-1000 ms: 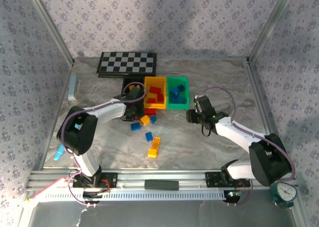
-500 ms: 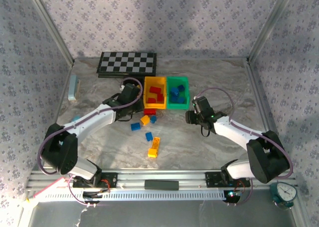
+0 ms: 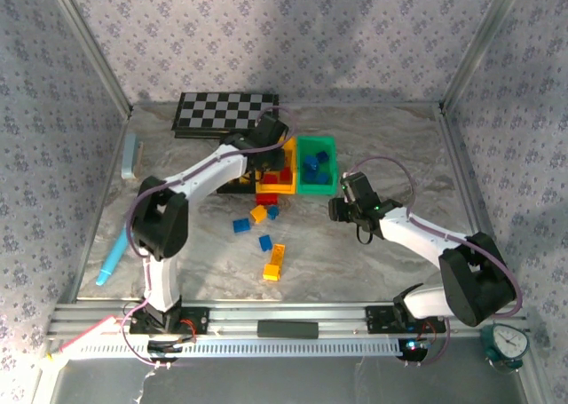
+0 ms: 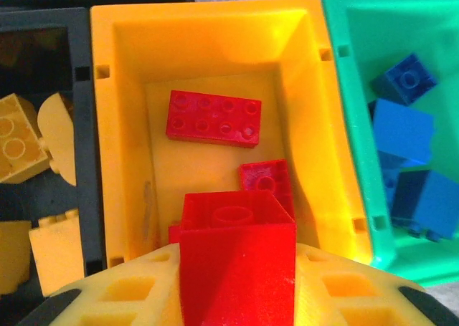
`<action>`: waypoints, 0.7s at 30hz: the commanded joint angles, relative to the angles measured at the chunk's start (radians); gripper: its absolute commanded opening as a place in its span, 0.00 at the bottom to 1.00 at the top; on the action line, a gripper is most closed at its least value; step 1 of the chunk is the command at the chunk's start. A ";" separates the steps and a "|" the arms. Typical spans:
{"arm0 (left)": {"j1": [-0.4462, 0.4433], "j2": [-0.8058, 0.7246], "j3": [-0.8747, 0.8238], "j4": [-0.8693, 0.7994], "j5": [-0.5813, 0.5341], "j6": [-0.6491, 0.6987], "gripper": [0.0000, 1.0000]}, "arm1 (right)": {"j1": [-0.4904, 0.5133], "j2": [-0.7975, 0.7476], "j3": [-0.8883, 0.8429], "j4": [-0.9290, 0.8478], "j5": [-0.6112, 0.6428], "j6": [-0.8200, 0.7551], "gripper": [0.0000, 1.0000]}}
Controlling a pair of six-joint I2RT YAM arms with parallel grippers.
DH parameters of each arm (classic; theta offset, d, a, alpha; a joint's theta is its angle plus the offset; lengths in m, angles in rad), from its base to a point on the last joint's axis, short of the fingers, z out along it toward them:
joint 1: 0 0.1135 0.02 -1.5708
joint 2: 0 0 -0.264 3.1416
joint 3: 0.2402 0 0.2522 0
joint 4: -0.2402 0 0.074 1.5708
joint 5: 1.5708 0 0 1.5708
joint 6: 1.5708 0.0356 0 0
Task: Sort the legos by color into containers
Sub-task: Place the lego in the container.
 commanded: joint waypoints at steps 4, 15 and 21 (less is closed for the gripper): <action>-0.008 0.076 0.095 -0.144 -0.056 0.057 0.49 | 0.011 0.005 0.023 0.005 0.017 -0.014 0.61; -0.059 -0.100 -0.122 0.008 -0.050 0.083 0.62 | 0.022 0.026 0.034 0.003 0.022 -0.016 0.61; -0.079 -0.185 -0.273 0.057 -0.049 0.056 0.61 | 0.031 0.033 0.038 0.004 0.023 -0.017 0.61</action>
